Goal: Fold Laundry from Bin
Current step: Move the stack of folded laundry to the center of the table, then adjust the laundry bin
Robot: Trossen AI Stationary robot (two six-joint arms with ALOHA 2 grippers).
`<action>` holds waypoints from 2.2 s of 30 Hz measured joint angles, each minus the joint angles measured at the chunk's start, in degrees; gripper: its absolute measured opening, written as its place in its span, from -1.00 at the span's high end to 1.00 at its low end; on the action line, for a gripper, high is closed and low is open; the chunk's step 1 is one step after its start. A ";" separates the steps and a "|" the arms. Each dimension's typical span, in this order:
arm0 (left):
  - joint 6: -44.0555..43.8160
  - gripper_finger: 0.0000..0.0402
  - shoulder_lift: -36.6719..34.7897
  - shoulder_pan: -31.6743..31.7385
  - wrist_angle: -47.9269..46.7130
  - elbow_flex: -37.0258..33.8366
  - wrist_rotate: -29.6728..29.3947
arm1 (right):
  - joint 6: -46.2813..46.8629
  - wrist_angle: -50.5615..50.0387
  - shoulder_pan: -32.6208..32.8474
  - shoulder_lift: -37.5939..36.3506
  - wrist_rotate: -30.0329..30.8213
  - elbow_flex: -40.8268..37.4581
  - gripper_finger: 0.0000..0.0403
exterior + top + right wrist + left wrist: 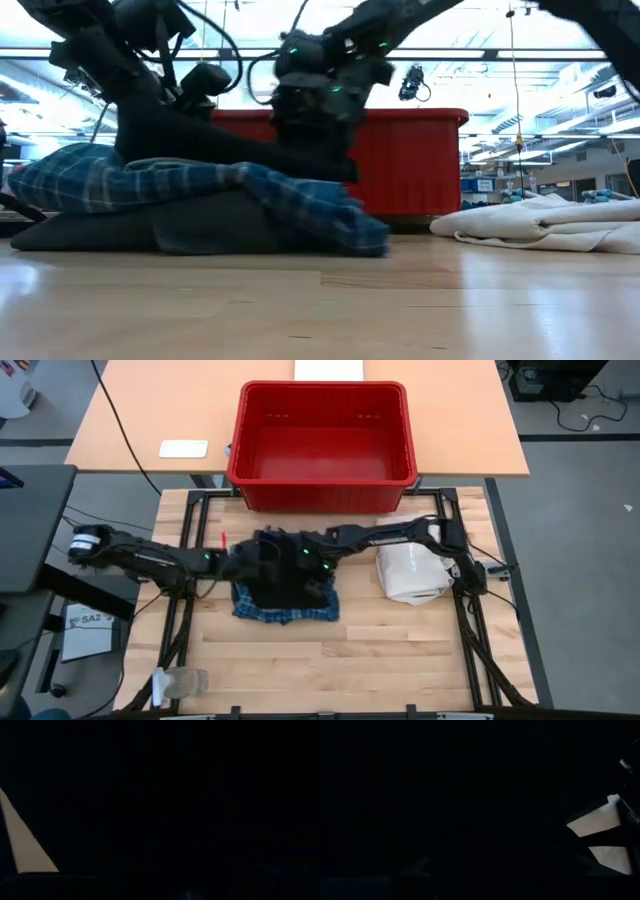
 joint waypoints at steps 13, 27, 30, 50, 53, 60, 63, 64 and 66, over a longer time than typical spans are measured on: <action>4.83 -0.15 28.61 -13.29 10.50 21.48 -7.50 | 20.10 29.67 11.76 -28.55 3.48 -45.96 0.43; 25.89 -0.15 33.39 -15.31 -20.59 57.82 -4.87 | 32.54 32.26 23.36 -51.10 16.90 -52.32 0.43; 29.45 -0.15 33.38 -15.63 -22.63 61.19 -5.04 | 31.42 32.76 21.86 -54.72 22.40 -52.29 0.43; 20.94 -0.15 35.80 -26.91 -8.19 37.52 -5.19 | 28.41 78.36 2.24 -30.52 0.07 -66.15 0.92; 19.53 -0.15 35.80 -27.33 -8.02 37.47 -5.10 | 30.69 81.01 2.06 -29.62 -2.58 -66.28 0.94; 27.78 -0.11 33.17 -27.25 -9.61 46.10 -1.55 | 35.00 83.77 2.10 -39.17 -4.00 -66.46 0.95; 30.88 -0.05 32.76 -26.41 -13.43 49.94 -3.41 | 35.69 83.60 2.08 -43.42 -4.39 -66.38 0.95; 31.23 -0.03 32.39 -26.14 -16.44 50.98 -4.11 | 35.82 83.69 2.01 -44.72 -4.33 -66.29 0.95; 30.96 0.00 31.99 -24.81 -21.48 53.51 -6.18 | 35.69 83.55 1.59 -47.26 -3.68 -66.27 0.95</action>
